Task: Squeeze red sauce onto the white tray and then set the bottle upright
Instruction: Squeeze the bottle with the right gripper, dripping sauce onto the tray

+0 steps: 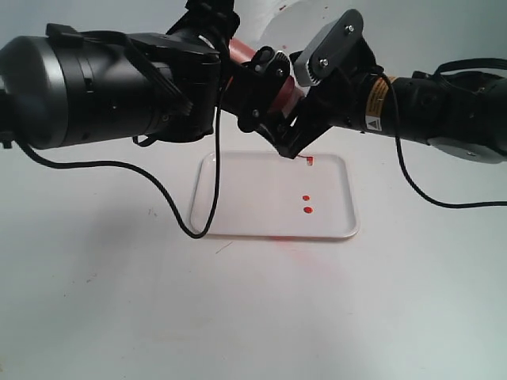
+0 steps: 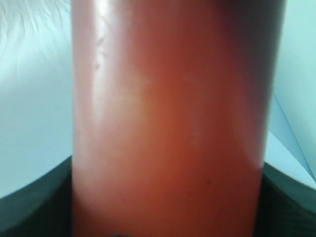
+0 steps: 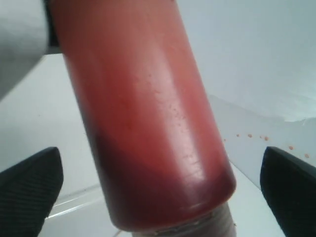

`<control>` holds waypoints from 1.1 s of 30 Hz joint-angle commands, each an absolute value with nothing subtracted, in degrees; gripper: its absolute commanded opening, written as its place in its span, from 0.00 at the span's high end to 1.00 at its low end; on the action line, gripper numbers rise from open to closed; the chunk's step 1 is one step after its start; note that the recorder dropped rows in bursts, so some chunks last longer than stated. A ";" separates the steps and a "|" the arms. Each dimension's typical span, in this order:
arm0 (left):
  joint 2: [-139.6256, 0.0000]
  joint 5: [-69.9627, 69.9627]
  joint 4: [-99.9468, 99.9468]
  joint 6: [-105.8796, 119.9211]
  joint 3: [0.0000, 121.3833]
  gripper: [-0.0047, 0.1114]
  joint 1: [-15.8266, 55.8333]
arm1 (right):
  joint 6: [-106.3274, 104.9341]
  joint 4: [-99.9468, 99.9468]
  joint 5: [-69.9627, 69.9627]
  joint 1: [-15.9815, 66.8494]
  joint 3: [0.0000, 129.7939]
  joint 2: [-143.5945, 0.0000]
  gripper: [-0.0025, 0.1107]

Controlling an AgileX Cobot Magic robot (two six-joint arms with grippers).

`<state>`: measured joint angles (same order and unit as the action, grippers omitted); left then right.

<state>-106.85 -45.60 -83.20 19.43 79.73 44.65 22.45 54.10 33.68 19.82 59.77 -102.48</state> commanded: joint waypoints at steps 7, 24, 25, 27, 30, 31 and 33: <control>-106.00 -46.26 -84.74 18.62 80.15 0.96 44.61 | 22.75 52.94 38.40 19.46 60.17 -103.35 0.35; -106.00 -46.26 -84.74 18.79 80.15 0.96 44.61 | 13.49 52.04 35.15 19.90 60.17 -103.49 0.12; -106.00 -46.26 -84.74 18.79 80.15 0.96 44.61 | 12.20 51.64 35.00 20.05 60.17 -103.59 0.05; -106.00 -46.26 -84.74 18.79 80.15 0.96 44.61 | 9.33 51.86 35.15 20.68 60.17 -104.25 0.05; -106.00 -46.26 -84.74 18.79 80.15 0.96 44.61 | 2.30 50.11 35.49 21.69 60.17 -105.70 0.05; -106.00 -46.26 -84.74 18.79 80.15 0.96 44.61 | 0.00 48.55 35.50 21.98 60.17 -106.39 0.05; -106.00 -46.26 -84.74 18.79 80.15 0.96 44.61 | -8.01 41.77 36.79 22.94 60.17 -107.57 0.05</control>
